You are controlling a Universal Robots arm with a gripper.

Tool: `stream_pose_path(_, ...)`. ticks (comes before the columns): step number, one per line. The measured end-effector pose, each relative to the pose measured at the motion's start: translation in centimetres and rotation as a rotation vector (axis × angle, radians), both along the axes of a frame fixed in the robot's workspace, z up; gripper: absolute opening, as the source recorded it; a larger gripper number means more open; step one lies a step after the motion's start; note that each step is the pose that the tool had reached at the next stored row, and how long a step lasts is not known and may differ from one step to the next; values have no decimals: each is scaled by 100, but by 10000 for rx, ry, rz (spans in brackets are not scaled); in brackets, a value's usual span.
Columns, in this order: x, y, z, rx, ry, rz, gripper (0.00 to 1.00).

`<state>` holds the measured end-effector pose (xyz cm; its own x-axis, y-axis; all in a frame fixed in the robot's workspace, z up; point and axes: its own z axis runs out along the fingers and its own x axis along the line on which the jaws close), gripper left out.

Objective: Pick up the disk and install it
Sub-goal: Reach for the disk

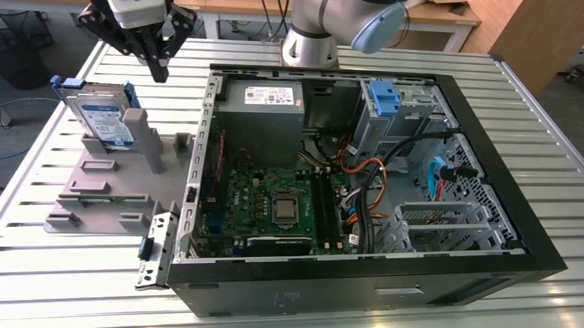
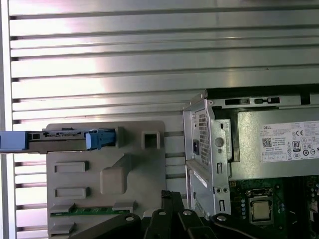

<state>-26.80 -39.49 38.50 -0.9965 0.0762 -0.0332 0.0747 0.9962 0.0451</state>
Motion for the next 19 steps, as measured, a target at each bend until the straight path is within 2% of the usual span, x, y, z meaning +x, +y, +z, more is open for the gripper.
stream_pose_path(9, -79, 1, -4, -1, 0, 0, 11)
stream_pose_path(19, -108, 1, -7, -1, 0, -1, 11)
